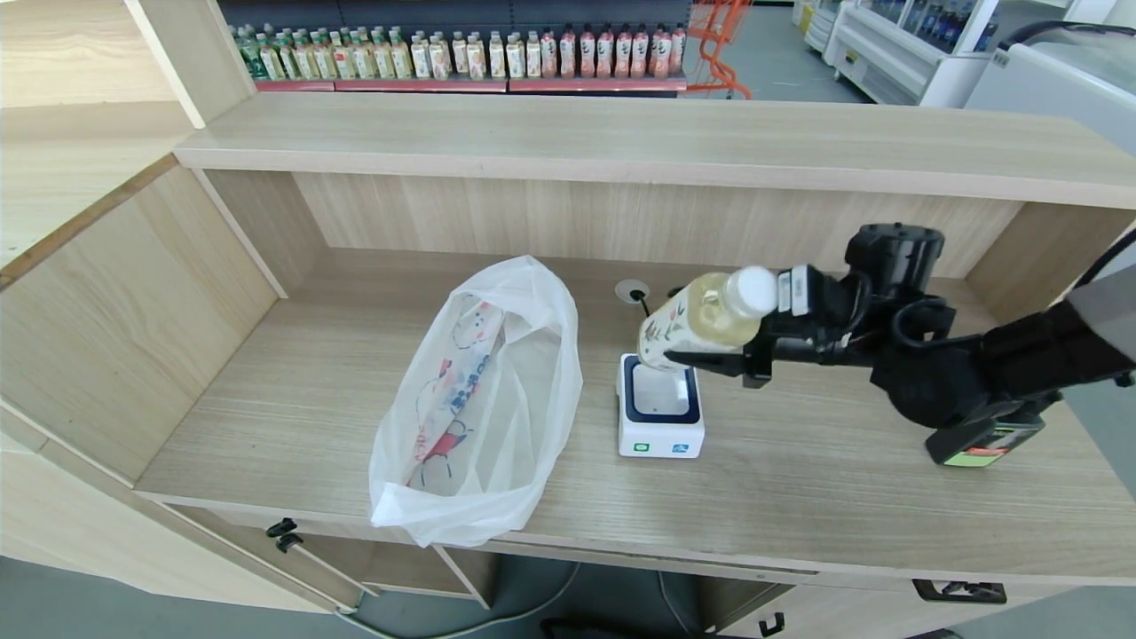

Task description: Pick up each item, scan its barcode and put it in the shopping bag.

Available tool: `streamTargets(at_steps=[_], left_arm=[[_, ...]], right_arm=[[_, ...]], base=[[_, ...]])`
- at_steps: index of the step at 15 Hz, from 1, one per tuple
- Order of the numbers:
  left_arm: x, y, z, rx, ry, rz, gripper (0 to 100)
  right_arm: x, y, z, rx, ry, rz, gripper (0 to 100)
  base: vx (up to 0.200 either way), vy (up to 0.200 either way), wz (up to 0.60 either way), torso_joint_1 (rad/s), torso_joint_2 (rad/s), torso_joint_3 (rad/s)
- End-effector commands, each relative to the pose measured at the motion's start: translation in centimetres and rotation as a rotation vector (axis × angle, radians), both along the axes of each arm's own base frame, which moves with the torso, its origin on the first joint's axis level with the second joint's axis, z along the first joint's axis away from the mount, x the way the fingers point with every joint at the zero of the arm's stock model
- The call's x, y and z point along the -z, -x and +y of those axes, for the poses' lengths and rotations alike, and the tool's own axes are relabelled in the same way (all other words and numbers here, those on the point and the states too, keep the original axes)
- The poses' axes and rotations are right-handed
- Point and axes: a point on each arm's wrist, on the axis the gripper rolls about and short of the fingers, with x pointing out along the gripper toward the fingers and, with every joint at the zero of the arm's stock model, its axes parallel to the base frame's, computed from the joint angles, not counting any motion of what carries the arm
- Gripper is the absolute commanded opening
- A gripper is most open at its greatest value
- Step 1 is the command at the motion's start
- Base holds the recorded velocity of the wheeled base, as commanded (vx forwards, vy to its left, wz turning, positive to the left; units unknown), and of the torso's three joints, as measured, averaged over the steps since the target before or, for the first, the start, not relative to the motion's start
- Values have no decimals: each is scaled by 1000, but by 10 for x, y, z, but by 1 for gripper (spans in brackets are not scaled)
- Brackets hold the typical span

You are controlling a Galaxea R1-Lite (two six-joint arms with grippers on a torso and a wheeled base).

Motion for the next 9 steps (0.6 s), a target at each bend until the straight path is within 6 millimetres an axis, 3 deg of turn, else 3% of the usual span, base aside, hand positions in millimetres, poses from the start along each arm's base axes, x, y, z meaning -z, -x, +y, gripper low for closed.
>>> streamTargets(at_steps=[1, 2, 3, 4, 9], left_arm=[[0, 0, 0, 0, 0, 2, 100], [0, 0, 0, 0, 0, 2, 100], [0, 0, 0, 0, 0, 2, 100], [0, 0, 0, 0, 0, 2, 100], [0, 0, 0, 0, 0, 2, 100]], right_arm=[[-74, 62, -23, 44, -130, 168, 0], [-80, 75, -26, 78, -167, 246, 0], [-88, 106, -28, 184, -287, 459, 0], [-89, 121, -22, 233, -365, 585, 0], [-88, 130, -24, 426, -489, 762, 0]], base=[[0, 0, 0, 0, 0, 0], [0, 0, 0, 0, 0, 0], [0, 0, 0, 0, 0, 0], [0, 0, 0, 0, 0, 0], [0, 0, 0, 0, 0, 0]])
